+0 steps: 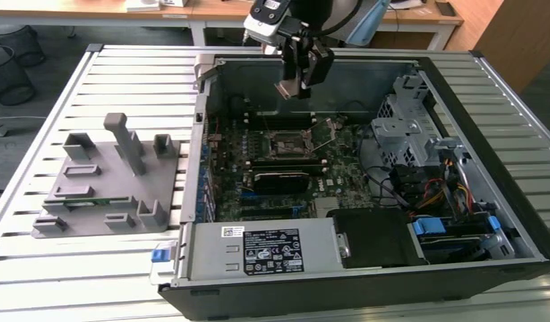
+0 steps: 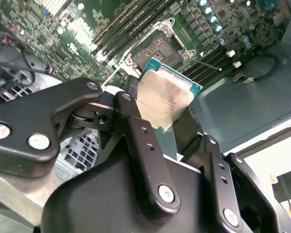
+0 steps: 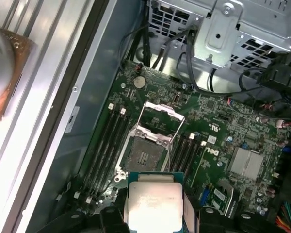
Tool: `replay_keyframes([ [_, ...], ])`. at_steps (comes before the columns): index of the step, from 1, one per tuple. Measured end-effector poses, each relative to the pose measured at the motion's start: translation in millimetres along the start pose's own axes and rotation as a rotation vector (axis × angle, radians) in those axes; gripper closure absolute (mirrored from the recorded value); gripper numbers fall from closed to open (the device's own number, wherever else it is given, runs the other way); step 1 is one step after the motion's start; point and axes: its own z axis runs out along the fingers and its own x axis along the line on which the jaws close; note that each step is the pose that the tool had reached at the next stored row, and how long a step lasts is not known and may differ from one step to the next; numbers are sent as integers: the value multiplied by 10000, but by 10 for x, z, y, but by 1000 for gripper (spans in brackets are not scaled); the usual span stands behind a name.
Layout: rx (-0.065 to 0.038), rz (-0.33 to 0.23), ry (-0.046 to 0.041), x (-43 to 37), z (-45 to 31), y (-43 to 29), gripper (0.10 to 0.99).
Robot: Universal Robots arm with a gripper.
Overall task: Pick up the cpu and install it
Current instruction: 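Place the cpu into insertion slot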
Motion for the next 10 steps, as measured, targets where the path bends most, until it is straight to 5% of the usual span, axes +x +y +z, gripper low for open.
replay_keyframes([
  [10,20,1488,-85,0,14,0,549],
])
